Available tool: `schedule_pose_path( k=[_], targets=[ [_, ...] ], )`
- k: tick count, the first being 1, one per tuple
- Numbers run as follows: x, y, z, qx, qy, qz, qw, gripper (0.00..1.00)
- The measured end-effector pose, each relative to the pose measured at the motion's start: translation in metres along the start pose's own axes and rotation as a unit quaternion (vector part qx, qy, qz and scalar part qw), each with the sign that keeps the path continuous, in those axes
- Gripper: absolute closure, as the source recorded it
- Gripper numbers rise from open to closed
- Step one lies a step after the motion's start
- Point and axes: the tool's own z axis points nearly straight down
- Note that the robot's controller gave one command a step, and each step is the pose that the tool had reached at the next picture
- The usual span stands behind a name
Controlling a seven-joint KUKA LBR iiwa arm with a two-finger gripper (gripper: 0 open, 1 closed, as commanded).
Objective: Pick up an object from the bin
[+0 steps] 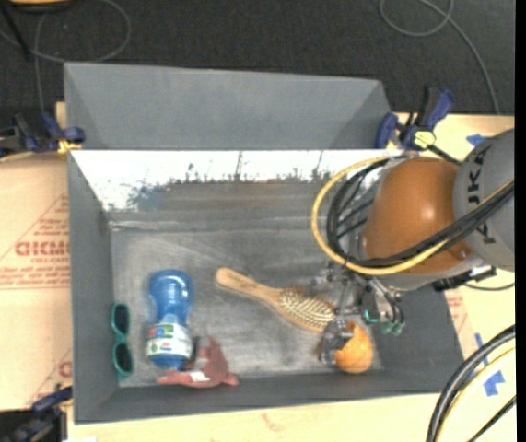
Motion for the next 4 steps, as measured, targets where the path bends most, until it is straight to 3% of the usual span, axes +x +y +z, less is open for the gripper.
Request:
schedule_pose_path(
  k=[1, 2, 3, 4],
  targets=[
    [-0.0269, 0.0030, 0.0615, 0.000, -0.0360, 0.019, 0.9992, 1.00],
    [-0.0269, 0.0029, 0.0615, 0.000, -0.0360, 0.018, 0.9992, 1.00],
    [-0.0187, 0.0029, 0.0578, 0.000, -0.0230, 0.016, 0.9996, 1.00],
    [-0.0187, 0.0029, 0.0578, 0.000, -0.0230, 0.016, 0.9996, 1.00]
  ],
)
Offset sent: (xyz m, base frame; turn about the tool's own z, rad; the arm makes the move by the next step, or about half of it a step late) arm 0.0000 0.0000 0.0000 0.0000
